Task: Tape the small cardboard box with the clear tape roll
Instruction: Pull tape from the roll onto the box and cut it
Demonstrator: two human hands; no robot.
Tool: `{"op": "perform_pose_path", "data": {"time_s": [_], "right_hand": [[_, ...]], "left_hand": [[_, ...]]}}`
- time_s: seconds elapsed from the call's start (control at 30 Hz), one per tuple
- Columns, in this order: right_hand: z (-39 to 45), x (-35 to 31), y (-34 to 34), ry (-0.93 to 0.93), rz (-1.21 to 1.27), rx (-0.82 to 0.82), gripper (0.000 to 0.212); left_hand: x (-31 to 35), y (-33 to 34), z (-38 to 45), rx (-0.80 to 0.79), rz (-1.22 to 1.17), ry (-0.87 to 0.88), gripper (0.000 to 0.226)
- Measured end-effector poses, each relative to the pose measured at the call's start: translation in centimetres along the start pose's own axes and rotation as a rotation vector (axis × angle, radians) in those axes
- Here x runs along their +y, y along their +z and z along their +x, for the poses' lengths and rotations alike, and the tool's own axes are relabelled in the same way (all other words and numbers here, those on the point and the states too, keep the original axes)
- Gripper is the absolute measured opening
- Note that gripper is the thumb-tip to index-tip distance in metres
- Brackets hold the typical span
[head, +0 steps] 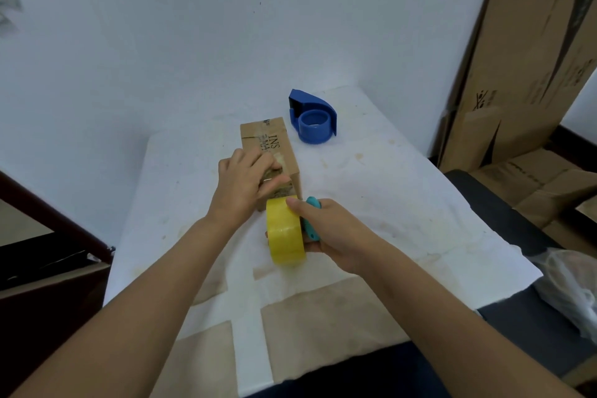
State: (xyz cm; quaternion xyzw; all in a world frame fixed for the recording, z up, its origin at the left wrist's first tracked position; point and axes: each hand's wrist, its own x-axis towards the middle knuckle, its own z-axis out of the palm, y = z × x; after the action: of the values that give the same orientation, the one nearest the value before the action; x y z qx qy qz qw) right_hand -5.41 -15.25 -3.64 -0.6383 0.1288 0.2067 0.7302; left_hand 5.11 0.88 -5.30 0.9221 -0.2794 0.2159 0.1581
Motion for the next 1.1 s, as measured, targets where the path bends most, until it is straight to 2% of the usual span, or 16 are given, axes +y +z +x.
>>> {"op": "perform_pose_path", "data": {"time_s": [0.07,0.13,0.27,0.37,0.43,0.5,0.57,0.63,0.77,0.9,1.1], "right_hand": [[-0.2,-0.4,0.0,-0.013,-0.021,0.002,0.036],[0.0,-0.6,0.0,-0.032,-0.067,0.024,0.043],[0.9,0.0,-0.3,-0.166,-0.218,0.207,0.056],[0.7,0.1,-1.3,-0.246,-0.260,0.305,0.044],[0.7,0.2,-2.1,-0.211,-0.368,0.342,0.038],[0.7,0.1,-2.7,-0.127,-0.403,0.309,0.032],[0.6,-0.2,-2.9,-0.052,-0.283,0.212,0.035],[0.4,-0.4,-3.0,-0.022,-0.060,0.124,0.035],[0.6,-0.4,-3.4,-0.032,0.279,0.051,0.034],[0.6,-0.1,-3.7,-0.124,0.332,0.018,0.034],[1.3,-0.1,-4.2,-0.219,0.379,0.163,0.031]], "left_hand": [[-0.1,0.0,-0.1,0.000,0.020,0.021,0.043],[-0.2,0.1,-0.4,0.007,0.045,0.043,0.043],[-0.3,0.2,-0.6,0.000,0.071,0.058,0.049],[-0.5,0.4,-0.4,0.016,0.075,0.068,0.043],[-0.6,0.6,-0.4,0.019,0.083,0.080,0.043],[-0.6,0.7,-0.4,0.026,0.102,0.089,0.042],[-0.5,0.8,-0.5,0.034,0.107,0.092,0.040],[-0.4,0.8,-0.6,0.042,0.087,0.087,0.039],[-0.5,0.9,-0.8,0.056,0.044,0.057,0.037],[-0.6,1.2,-0.7,0.070,-0.030,0.035,0.037],[-0.3,1.0,-0.5,0.057,-0.143,0.045,0.041]]}}
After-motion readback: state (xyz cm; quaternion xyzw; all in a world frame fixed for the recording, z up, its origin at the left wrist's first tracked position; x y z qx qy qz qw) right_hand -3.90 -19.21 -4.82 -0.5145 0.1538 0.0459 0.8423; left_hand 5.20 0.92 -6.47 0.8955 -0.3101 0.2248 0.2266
